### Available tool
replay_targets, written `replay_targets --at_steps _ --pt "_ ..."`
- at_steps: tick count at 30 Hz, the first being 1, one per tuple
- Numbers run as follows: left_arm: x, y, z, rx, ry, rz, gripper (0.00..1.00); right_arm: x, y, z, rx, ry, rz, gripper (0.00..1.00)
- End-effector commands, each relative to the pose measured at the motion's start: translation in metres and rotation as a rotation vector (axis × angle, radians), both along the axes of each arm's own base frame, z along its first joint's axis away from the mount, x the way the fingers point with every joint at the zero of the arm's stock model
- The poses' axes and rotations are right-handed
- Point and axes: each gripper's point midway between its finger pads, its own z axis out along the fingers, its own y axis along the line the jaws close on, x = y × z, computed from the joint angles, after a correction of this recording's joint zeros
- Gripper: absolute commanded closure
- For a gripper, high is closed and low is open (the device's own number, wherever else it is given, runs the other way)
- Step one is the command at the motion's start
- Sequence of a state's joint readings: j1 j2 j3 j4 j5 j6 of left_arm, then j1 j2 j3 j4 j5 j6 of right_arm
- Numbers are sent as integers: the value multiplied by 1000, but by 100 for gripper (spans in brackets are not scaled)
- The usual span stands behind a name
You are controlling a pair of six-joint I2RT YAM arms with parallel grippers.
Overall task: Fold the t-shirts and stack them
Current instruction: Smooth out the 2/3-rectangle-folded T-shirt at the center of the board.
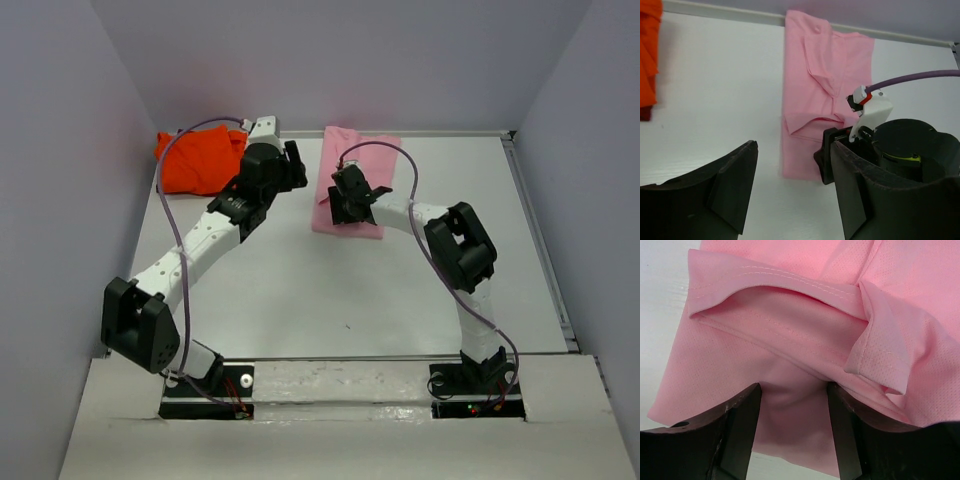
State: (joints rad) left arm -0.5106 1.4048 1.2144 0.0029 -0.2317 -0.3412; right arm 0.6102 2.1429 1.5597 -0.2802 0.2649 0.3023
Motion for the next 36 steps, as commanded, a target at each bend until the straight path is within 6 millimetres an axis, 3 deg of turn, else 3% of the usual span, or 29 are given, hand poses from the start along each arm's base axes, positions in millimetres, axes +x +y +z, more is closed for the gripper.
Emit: replay_targets --at_steps 1,5,6,11,18,22,27,32,36 --pt "-10 -39 -66 -159 200 -92 30 1 2 9 27 -23 -18 39" --pt "-25 -60 -109 -430 197 -157 31 -5 -1 -1 25 -5 -22 39" --pt "-25 -62 -112 -467 190 -162 31 -6 -2 -3 23 1 -19 39" --pt "-23 -67 -141 -532 215 -182 31 -11 -6 -7 12 8 -21 39" --pt "-12 -66 -138 -583 122 -202 32 -16 -12 -5 0 0 -13 39" --pt "7 -66 -128 -551 76 -196 32 -19 -13 -5 4 0 -12 39" --pt "26 -73 -142 -582 99 -201 32 -20 -14 -9 0 6 -15 39" --pt "32 -81 -163 -624 135 -210 32 -23 -17 -14 -10 14 -17 39" --pt "28 -87 -166 -683 161 -237 32 -24 -20 -16 -23 12 -23 39"
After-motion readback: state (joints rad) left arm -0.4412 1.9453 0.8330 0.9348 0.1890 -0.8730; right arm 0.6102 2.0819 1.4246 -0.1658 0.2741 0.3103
